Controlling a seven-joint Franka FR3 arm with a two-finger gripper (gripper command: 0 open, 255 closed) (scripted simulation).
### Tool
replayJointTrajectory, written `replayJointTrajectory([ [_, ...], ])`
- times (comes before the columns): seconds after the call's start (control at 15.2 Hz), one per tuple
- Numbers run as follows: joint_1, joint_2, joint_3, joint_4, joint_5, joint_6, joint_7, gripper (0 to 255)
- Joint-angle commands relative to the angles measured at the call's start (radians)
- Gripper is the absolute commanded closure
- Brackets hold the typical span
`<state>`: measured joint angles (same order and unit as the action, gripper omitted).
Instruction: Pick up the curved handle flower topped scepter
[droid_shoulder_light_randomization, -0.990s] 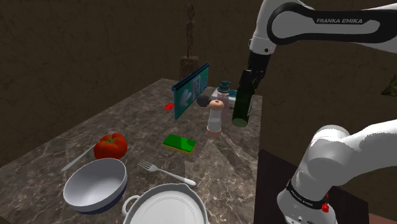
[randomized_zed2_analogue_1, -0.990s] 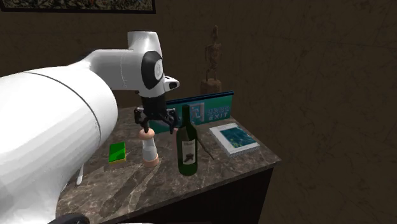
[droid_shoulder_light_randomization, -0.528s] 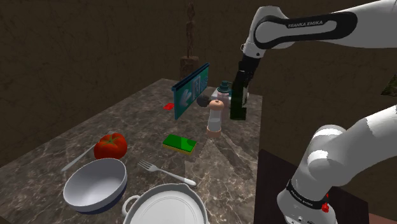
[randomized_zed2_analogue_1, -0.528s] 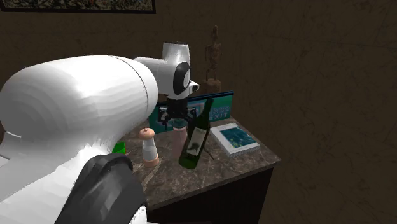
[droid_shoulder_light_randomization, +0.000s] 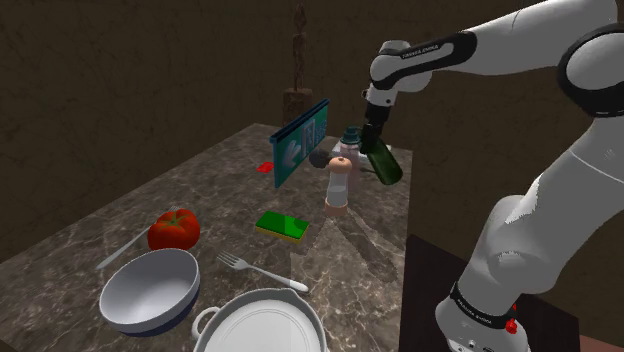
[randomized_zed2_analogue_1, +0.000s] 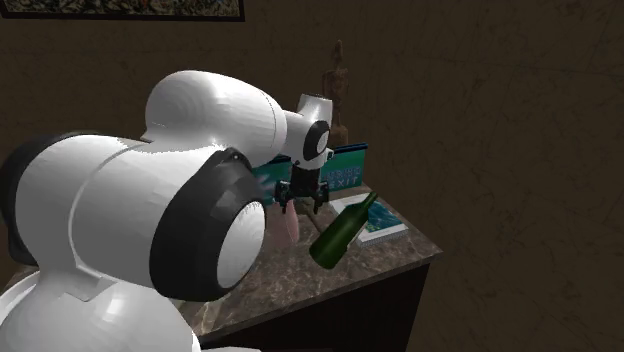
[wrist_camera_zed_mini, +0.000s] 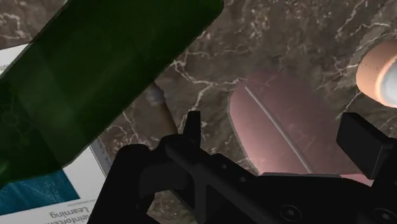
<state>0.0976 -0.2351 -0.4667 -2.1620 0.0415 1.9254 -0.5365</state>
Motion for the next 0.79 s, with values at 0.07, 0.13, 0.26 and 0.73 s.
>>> replayJointTrajectory([
  [0.07,0.013,0.146,-0.050,0.089,0.085,0.008,-0.138,0],
  [0.13,0.012,0.197,-0.062,0.123,0.118,0.006,-0.184,0],
  [0.26,0.003,0.301,-0.076,0.196,0.184,-0.006,-0.272,0],
  [0.73,-0.069,0.563,-0.054,0.390,0.335,-0.045,-0.457,0],
])
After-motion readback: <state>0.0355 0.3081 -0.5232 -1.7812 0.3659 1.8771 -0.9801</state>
